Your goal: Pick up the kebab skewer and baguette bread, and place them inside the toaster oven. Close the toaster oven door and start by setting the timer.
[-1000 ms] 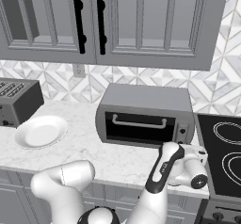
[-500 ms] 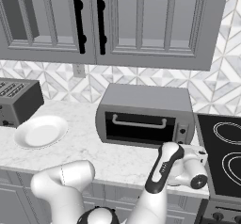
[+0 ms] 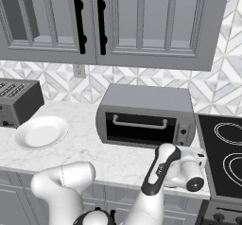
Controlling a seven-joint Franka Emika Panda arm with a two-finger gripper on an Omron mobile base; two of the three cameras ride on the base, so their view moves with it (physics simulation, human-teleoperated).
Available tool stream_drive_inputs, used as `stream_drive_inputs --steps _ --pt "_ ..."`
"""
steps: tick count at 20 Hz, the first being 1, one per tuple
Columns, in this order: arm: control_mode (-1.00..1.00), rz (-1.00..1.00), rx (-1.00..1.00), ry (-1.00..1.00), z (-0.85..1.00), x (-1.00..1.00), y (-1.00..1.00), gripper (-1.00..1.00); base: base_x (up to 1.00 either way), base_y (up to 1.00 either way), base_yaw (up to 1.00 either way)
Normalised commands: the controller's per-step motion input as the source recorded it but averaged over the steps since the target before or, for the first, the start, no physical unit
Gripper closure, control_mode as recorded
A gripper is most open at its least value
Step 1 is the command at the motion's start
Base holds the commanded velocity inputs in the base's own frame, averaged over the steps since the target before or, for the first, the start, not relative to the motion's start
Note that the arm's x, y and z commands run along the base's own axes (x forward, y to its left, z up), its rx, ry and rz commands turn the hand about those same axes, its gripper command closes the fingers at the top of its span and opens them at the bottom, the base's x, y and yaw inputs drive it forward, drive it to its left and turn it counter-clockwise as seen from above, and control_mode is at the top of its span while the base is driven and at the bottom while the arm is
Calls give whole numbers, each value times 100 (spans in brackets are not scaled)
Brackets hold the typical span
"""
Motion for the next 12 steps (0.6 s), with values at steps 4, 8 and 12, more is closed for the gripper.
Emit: stream_drive_inputs --steps 4,8,12 --pt "-100 -2 0 0 0 0 0 100 0 0 0" --pt "-100 0 0 0 0 0 0 100 0 0 0" --pt "-100 0 0 0 0 14 0 100 0 0 0"
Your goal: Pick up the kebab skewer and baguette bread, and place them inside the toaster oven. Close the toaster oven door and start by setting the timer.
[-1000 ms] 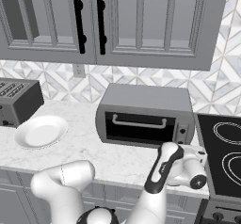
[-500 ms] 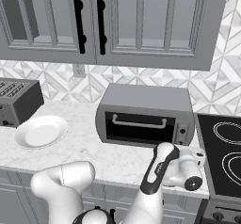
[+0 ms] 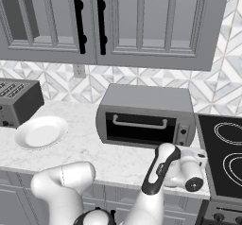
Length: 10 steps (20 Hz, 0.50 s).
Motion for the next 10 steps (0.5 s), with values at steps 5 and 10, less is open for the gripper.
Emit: stream_drive_inputs --steps 5,10 --pt "-100 0 0 0 0 28 5 100 0 0 0" --pt "-100 0 0 0 0 14 12 100 0 0 0"
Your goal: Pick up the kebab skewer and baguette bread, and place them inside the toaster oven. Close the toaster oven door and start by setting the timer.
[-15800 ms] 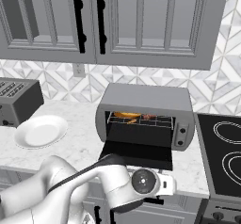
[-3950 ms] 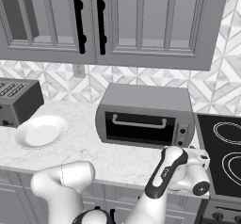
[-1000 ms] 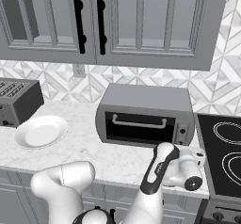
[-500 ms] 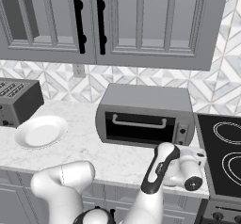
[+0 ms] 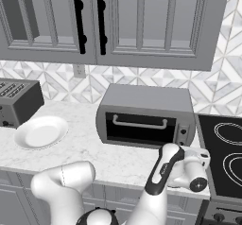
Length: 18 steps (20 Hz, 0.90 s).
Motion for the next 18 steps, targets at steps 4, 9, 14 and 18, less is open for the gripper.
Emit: stream_drive_inputs --steps 4,9,14,18 --pt "-100 0 0 0 0 0 6 100 0 0 0" --pt "-100 0 0 0 0 0 1 100 0 0 0" --pt "-100 0 0 0 0 0 0 100 0 0 0" --pt "-100 -1 1 0 0 0 0 100 0 0 0"
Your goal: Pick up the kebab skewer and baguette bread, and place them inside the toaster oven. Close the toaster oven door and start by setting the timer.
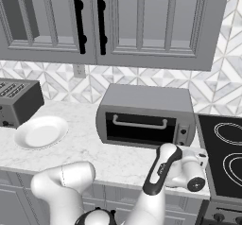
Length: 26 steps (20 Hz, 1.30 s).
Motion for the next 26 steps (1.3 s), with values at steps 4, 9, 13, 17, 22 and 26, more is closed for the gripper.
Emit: stream_drive_inputs --steps 4,9,13,17,22,26 --pt "-100 -3 4 2 0 0 0 100 0 0 0" --pt "-100 -7 8 4 0 0 0 100 0 0 0" --pt "-100 -10 11 4 0 0 0 100 0 0 0" --pt "-100 -10 14 4 0 0 0 100 0 0 0" --pt "-100 -8 17 3 0 0 0 100 0 0 0" --pt "-100 -2 23 0 0 0 0 100 0 0 0"
